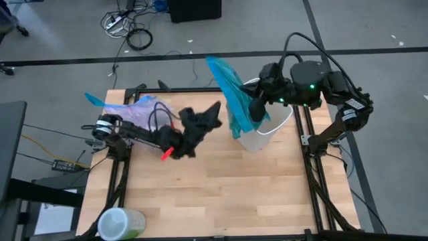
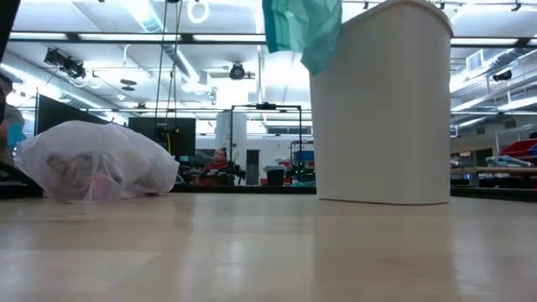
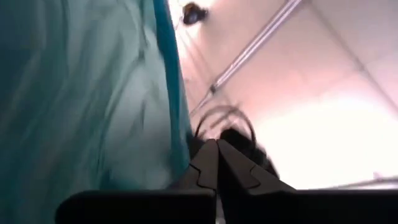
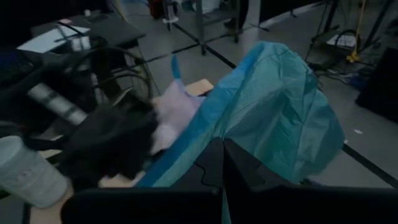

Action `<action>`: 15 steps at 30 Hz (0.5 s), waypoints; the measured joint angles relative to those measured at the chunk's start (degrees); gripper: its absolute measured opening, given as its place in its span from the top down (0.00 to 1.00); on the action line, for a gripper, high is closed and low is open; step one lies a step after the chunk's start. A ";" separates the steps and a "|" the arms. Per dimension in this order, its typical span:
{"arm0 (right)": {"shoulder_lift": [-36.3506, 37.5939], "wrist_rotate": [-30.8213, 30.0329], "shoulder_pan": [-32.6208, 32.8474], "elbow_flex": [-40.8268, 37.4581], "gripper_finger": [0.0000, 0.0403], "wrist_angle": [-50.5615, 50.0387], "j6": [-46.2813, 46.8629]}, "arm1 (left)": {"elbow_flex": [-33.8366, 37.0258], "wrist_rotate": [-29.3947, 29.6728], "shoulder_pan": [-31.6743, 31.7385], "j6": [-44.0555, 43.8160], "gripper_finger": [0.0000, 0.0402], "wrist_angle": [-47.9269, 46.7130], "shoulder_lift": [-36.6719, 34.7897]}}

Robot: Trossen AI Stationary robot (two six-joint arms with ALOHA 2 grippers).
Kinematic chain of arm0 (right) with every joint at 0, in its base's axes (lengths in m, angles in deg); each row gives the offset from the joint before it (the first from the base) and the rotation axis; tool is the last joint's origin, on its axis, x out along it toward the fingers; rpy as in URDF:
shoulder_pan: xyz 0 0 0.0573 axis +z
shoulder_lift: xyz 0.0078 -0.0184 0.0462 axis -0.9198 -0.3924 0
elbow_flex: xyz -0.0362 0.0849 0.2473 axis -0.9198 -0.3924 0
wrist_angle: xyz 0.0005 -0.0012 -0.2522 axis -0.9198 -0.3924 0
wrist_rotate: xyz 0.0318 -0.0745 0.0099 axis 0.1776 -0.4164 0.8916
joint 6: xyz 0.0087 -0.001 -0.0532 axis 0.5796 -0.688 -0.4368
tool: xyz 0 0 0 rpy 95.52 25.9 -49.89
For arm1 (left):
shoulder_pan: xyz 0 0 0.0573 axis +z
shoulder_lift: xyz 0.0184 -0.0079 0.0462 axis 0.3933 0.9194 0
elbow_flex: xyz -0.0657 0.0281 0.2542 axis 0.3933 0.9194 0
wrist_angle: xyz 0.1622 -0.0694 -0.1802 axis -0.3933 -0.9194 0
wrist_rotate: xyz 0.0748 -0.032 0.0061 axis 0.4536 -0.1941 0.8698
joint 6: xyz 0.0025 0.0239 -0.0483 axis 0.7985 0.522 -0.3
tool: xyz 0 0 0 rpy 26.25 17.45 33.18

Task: Place trash/remove bag and relplace
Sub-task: Put the blue trash bag into the white trash bin

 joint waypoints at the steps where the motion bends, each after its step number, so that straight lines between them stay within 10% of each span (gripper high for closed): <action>1: 0.05 -0.39 0.64 0.00 1.00 0.25 -0.02 | -1.05 0.04 0.75 -0.60 0.97 -0.01 0.06; 15: 0.39 -3.88 3.44 -0.04 1.00 1.95 -2.60 | 0.95 -8.08 6.07 -10.67 0.74 1.14 1.76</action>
